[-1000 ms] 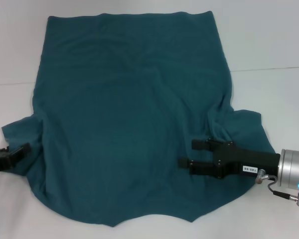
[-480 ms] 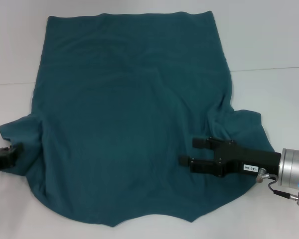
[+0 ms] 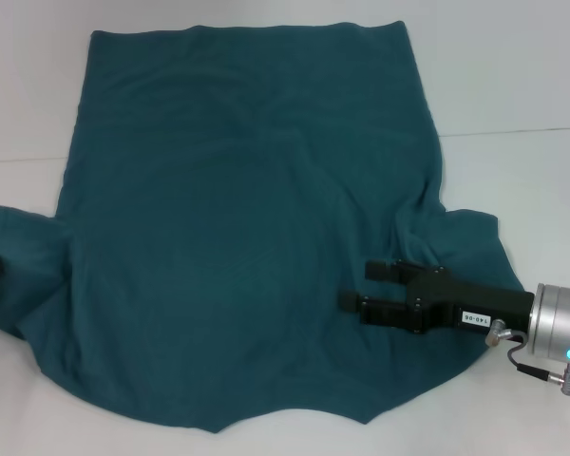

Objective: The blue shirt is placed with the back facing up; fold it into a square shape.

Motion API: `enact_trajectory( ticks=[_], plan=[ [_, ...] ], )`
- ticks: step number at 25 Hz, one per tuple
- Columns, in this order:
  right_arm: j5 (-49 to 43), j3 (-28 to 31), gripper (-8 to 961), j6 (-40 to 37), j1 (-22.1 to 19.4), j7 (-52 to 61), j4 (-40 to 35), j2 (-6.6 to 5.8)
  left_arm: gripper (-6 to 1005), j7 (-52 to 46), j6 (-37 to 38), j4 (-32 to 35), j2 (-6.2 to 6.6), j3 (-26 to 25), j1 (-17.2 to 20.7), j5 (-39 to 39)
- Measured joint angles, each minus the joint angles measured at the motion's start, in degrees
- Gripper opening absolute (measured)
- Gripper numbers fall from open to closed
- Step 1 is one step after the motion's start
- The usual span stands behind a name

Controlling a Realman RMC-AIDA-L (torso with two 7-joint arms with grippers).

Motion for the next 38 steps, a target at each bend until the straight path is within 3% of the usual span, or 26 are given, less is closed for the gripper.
enact_trajectory(
  ticks=[29, 38],
  plan=[
    [0.38, -0.02, 911, -0.33, 0.14, 0.09, 0.89, 0.0, 10, -2.04, -0.65, 4.63, 1.56, -0.18, -1.89, 1.52],
    [0.38, -0.02, 911, -0.32, 0.26, 0.09, 0.95, 0.0, 11, -3.81, 1.17, 5.03, 1.37, 0.0, -2.1, 1.05]
  ],
)
